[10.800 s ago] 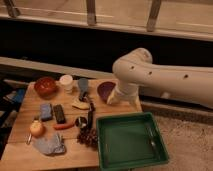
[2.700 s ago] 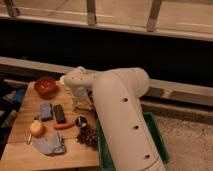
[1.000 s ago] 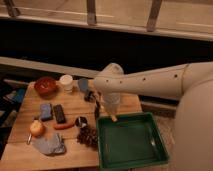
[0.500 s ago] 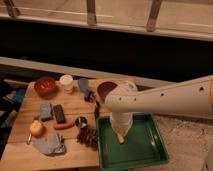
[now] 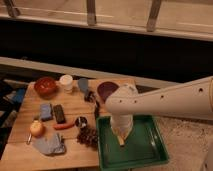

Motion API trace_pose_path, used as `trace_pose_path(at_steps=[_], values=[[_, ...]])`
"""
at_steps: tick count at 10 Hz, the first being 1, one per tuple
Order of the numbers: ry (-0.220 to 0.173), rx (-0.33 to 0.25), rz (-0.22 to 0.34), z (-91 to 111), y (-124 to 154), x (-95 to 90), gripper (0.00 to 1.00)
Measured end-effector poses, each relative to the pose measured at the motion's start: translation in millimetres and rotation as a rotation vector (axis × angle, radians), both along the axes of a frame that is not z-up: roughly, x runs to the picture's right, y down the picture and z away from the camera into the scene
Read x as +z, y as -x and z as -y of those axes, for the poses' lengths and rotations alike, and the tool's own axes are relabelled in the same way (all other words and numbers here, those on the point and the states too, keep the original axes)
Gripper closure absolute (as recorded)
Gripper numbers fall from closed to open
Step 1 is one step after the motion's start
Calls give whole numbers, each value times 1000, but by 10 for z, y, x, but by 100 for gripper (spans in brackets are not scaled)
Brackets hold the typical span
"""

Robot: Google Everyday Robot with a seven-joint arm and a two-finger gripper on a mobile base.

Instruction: Place banana in tray

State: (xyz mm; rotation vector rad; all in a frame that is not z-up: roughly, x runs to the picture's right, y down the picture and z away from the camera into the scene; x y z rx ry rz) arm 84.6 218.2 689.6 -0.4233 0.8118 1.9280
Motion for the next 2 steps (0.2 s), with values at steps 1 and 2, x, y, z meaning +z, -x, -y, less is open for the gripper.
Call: trace_pose_path(at_steps=[1, 2], values=[[0, 0, -1, 0, -4, 0, 50], [0, 0, -1, 0, -7, 0, 50]])
